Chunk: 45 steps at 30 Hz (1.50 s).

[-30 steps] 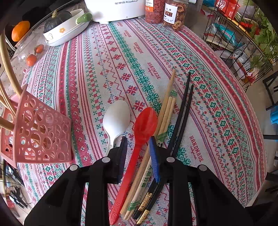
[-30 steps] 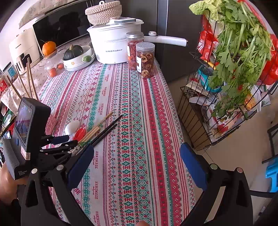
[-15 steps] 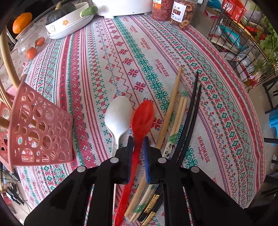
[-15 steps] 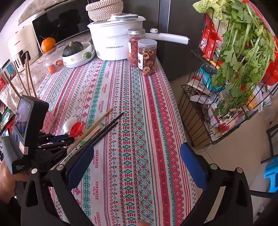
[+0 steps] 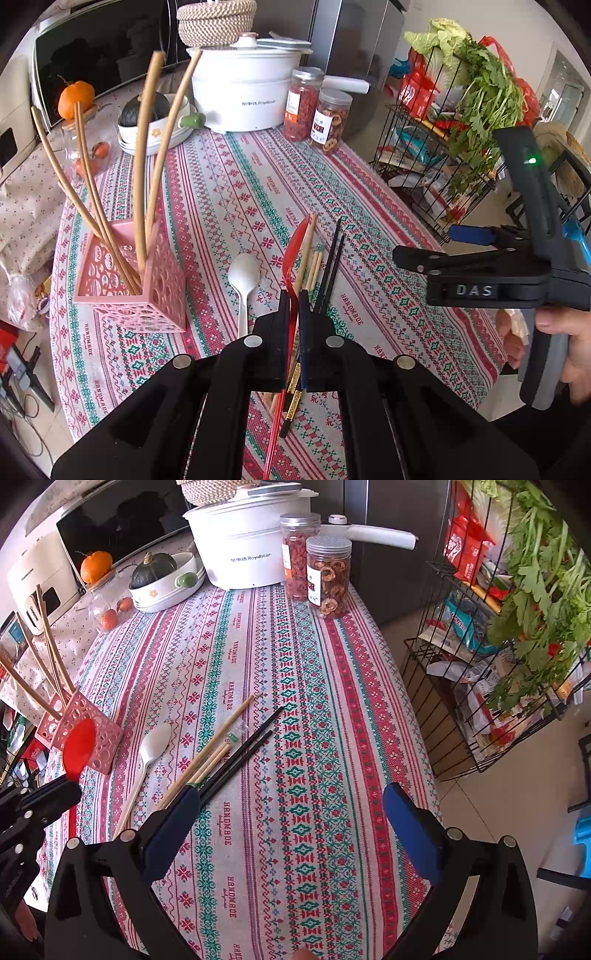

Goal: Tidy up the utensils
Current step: 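Lift the red spoon with the left tool while the right tool grasps black chopsticks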

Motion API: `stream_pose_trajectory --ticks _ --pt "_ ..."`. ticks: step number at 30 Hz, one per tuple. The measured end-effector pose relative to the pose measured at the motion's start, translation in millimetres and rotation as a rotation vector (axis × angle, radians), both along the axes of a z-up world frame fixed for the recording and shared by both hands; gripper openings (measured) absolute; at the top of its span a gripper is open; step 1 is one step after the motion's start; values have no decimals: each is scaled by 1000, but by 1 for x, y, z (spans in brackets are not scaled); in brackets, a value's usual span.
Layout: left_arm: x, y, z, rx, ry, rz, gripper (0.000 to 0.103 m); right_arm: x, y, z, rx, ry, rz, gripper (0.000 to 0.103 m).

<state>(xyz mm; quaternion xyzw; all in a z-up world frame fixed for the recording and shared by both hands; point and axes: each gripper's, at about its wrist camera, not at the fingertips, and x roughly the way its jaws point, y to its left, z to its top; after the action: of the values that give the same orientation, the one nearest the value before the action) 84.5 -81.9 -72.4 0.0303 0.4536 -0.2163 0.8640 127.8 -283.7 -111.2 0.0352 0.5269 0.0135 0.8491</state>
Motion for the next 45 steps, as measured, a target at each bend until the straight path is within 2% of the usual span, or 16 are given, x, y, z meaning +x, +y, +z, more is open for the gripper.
stream_pose_trajectory --ticks 3,5,7,8,10,11,13,16,18,22,25,32,33,41,44,45 --pt "-13 16 16 -54 -92 1 4 12 5 -9 38 22 -19 96" --pt "-15 23 24 -75 -127 13 4 21 6 -15 88 40 -50 91" --pt "-15 30 31 -110 -149 20 4 31 10 -21 146 61 -68 76" --pt "-16 33 34 -119 -165 21 4 37 14 -25 162 72 -71 73" --pt "-18 38 38 -119 -186 21 4 47 25 -32 171 82 -55 62" --pt "-19 42 40 -122 -188 22 4 52 33 -34 166 85 -42 59" --pt "-18 49 40 -136 -180 28 4 61 47 -38 160 87 -19 43" --pt "-18 61 41 -152 -169 42 4 73 62 -46 188 110 -18 27" --pt "-18 65 41 -155 -166 45 4 79 69 -53 211 139 -28 20" --pt "-18 74 40 -160 -162 55 4 86 77 -66 163 184 -59 16" --pt "-18 79 39 -163 -160 65 4 88 78 -69 108 187 -70 8" --pt "-18 85 40 -166 -162 80 4 83 90 -68 -70 180 -87 8" --pt "-19 85 40 -167 -162 80 4 83 88 -71 -66 195 -92 13" --pt "-18 90 40 -169 -173 94 4 82 80 -76 5 144 -42 14" --pt "-19 95 43 -182 -191 112 4 83 73 -72 92 132 -35 8" --pt "-20 97 45 -191 -196 120 4 82 71 -66 116 112 -24 0"
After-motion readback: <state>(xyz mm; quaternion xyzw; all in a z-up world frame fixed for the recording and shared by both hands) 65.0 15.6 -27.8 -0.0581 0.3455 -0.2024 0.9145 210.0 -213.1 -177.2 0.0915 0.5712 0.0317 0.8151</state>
